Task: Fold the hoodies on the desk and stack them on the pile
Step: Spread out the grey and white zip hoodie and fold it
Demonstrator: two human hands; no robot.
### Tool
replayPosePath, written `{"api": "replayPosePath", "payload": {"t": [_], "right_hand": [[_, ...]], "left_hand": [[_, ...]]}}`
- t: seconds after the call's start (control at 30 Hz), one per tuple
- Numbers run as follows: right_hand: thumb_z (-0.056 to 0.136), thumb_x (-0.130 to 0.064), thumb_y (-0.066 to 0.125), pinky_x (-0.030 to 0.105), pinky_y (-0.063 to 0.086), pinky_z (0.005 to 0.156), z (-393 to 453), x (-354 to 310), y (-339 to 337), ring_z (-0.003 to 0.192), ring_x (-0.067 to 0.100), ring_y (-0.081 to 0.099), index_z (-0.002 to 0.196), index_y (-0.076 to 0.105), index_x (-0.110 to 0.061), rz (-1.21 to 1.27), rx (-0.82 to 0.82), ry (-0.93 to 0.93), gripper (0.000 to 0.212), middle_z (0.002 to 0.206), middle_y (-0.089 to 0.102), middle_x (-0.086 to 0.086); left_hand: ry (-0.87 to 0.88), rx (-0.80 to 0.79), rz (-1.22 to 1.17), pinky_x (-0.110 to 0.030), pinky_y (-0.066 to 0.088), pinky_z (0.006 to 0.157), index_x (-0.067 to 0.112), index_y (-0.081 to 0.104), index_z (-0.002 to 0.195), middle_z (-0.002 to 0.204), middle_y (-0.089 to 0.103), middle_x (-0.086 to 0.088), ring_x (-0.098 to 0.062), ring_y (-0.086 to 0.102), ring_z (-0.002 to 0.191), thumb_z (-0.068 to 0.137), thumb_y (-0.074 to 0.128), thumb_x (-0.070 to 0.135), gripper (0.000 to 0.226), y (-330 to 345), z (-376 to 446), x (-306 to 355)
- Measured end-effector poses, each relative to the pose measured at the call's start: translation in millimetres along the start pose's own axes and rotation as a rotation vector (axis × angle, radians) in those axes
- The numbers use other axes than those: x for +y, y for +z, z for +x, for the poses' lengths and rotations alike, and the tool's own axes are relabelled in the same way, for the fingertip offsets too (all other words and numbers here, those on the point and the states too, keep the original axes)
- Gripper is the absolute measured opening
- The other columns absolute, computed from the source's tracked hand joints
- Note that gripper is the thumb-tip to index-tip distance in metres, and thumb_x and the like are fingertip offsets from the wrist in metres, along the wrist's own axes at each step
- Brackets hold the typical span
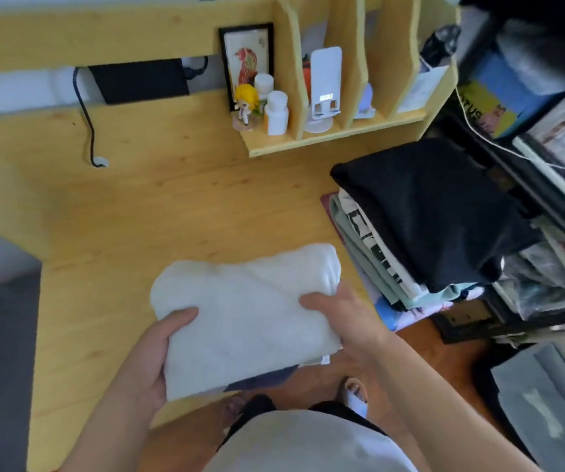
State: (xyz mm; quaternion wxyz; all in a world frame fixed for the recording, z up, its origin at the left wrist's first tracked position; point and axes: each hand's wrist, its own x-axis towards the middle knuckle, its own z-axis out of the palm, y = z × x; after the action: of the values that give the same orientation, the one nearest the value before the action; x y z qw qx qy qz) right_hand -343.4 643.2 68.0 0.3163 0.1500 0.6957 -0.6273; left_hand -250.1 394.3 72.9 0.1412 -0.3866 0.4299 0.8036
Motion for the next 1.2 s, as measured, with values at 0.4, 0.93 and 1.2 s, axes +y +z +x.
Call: {"api": "replayPosePath", "payload": {"t": [0.4,0.93,1.2], "right_hand": [[0.094,-0.007,0.055,0.038,0.062,0.075,-95,-220,-234,0.097,0.024,0.075,0.116,0.066,-0.013,0.060,0.090,-0.742,0.025,0.105,0.077,0.004],[0.096,-0.030,0.067,0.035,0.054,0.080,100,-101,-425,0.096,0.022,0.068,0.127,0.061,-0.016,-0.297,0.088,-0.041,0.035,0.107,0.071,0.000],[0.101,-0.034,0.051,0.046,0.028,0.115,113,-159,-400,0.140,0.035,0.033,0.154,0.030,-0.015,-0.986,0.437,-0.674,0.060,0.155,0.034,0.015]], "left_hand": [[0.674,-0.389,0.005,-0.038,0.061,0.072,0.010,0.069,0.117,0.107,0.077,-0.008,-0.028,0.076,0.096,0.080,0.063,0.021,0.039,312,-70,78],[0.158,0.287,0.216,-0.045,0.056,0.096,0.009,0.055,0.135,0.119,0.067,-0.012,-0.028,0.067,0.103,0.071,0.075,0.041,0.074,422,107,-108],[1.125,0.706,1.504,-0.056,0.019,0.123,0.031,0.030,0.160,0.166,0.024,-0.010,-0.038,0.017,0.153,0.102,0.039,0.047,0.061,468,119,-50]]}}
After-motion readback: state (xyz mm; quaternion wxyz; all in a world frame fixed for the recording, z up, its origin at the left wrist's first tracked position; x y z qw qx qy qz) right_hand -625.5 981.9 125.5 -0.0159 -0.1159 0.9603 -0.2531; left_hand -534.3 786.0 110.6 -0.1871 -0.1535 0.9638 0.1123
